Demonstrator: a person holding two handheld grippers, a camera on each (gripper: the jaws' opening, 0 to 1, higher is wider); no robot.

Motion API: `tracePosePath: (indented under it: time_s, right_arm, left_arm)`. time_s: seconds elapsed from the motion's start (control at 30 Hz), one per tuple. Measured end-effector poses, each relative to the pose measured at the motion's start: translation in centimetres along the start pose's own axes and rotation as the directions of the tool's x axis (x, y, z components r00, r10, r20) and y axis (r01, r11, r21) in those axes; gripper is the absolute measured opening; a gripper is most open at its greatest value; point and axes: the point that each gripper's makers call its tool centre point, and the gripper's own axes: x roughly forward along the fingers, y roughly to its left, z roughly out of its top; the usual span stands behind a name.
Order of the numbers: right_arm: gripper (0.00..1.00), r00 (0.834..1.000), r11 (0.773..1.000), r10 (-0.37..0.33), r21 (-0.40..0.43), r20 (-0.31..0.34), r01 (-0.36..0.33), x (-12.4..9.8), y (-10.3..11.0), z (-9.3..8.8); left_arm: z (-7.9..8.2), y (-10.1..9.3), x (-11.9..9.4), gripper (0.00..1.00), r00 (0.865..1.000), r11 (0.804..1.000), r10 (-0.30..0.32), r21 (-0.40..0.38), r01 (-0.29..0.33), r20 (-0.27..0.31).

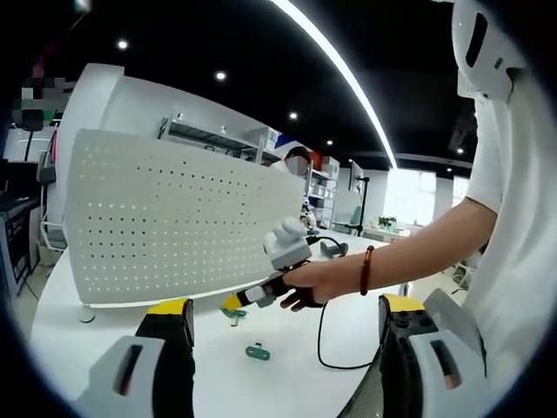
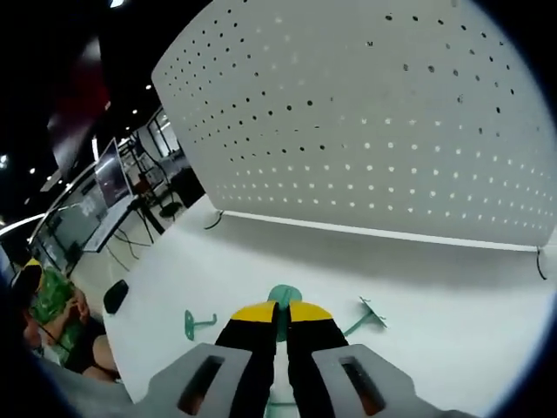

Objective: Insert the hook assembly into the mounting plate slot until the hook locks in place.

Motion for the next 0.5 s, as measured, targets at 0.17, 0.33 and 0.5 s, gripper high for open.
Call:
tracePosePath:
  time_s: [0.17,0.33,0.5]
  right_arm:
    - [0.02,1.000,0.999,0.001,0.033,0.031,-0.002,-0.9,-0.2,0.5]
    - [0.02,0.998,0.998,0.002,0.062,0.062,-0.006,-1.8,-0.3,1.2]
    - [0.02,0.997,1.000,-0.008,0.030,0.077,0.006,-2.4,-0.5,1.9]
  left_arm:
    - [0.0,-0.2,0.1,0.90,1.000,1.000,-0.012,0.009,0.012,-0.006]
    - [-0.1,-0.6,0.2,0.90,1.000,1.000,-0.028,0.010,0.028,-0.013]
    - [0.0,-1.0,0.4,0.90,0.999,0.999,-0.038,0.017,0.039,-0.024]
